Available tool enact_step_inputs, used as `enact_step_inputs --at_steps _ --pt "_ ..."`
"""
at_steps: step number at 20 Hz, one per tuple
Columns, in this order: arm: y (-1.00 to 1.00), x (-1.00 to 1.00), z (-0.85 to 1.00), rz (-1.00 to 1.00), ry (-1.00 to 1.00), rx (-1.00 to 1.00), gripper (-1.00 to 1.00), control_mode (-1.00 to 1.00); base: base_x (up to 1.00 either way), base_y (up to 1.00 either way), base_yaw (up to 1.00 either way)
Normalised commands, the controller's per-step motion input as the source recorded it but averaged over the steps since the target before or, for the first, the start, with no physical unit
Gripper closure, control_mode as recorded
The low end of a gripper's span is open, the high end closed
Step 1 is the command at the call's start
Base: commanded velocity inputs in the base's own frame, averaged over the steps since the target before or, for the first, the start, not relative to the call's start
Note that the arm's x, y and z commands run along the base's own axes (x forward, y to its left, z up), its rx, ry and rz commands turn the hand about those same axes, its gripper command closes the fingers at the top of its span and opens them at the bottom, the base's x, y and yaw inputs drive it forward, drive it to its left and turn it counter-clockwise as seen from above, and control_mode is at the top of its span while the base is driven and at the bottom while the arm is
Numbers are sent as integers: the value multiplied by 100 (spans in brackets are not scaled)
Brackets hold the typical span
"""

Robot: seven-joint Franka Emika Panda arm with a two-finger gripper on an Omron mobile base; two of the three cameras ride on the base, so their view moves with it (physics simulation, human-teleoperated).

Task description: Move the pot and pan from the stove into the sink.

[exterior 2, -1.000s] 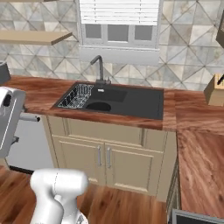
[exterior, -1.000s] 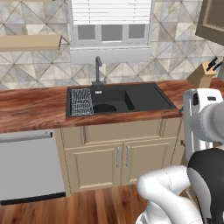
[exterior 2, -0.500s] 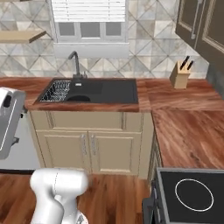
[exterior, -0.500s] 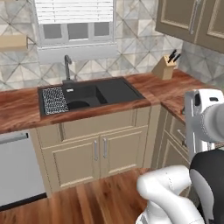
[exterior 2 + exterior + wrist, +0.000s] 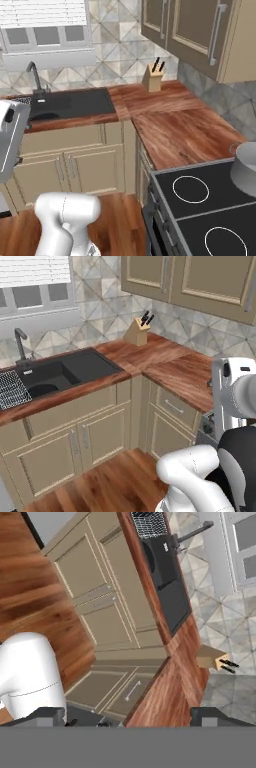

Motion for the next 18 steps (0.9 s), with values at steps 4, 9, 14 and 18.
enact_step_inputs --at_steps 4,9,14,18 --pt "0 0 0 0 0 0 -100 100 -7 4 -50" --pt "0 0 0 0 0 0 -100 100 -4 2 -50" --pt "0 0 0 0 0 0 -100 100 -1 1 -50" --pt "0 0 0 0 0 0 -100 100 0 0 -50"
